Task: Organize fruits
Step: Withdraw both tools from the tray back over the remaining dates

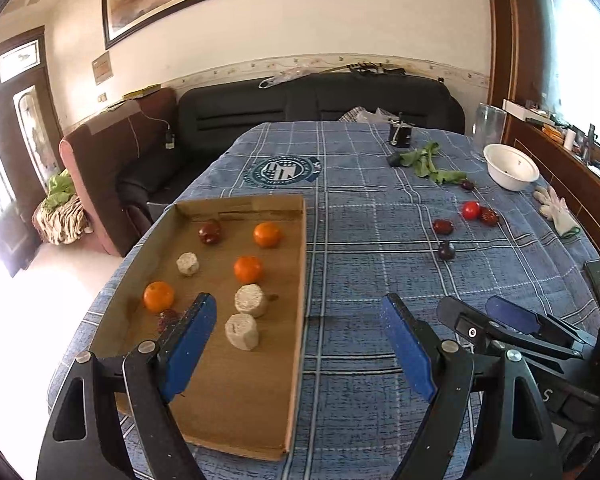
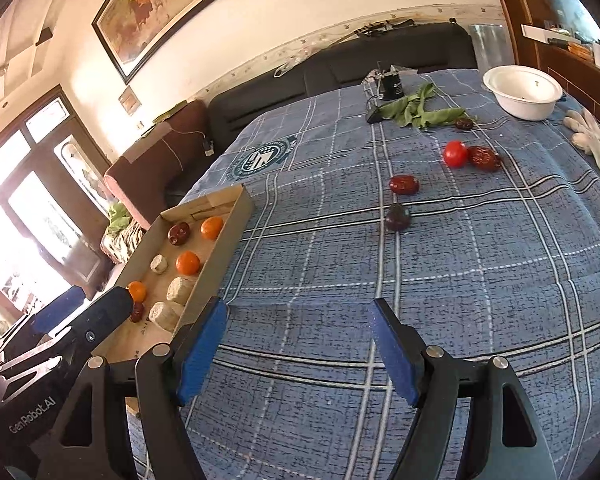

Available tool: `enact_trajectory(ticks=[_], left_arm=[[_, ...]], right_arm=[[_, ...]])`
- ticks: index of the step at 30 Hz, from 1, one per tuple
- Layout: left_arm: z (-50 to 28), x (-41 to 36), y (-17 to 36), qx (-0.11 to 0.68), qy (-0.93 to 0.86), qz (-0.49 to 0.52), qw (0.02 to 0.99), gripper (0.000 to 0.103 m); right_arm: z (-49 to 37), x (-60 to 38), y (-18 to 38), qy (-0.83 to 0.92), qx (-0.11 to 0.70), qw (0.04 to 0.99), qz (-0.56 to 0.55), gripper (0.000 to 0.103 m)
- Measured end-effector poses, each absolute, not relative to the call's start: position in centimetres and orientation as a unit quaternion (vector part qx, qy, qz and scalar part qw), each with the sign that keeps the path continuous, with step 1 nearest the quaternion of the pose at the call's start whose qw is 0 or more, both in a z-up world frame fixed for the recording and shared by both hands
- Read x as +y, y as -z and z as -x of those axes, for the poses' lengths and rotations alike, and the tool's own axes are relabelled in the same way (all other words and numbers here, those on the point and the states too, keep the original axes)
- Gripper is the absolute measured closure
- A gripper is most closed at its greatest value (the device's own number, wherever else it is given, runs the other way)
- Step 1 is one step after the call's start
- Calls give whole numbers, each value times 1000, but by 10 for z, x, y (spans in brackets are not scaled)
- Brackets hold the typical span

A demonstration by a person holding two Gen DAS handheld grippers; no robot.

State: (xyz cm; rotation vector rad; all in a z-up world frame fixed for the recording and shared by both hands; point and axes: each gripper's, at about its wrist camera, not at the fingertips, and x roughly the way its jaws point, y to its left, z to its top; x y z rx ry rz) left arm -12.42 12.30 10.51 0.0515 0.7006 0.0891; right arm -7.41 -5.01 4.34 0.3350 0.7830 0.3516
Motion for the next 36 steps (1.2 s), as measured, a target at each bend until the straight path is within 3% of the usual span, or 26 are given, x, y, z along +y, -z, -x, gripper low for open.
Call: enact_trajectory(ticks=[23,36], left_arm=[[99,99,-82,387,-19,-28,921,20],[67,78,-71,415,46,19,909,20]], right_arm=[[68,-107,-34,-128,399,892,-168,24],[18,-199,-52,-22,407,906,-114,24]])
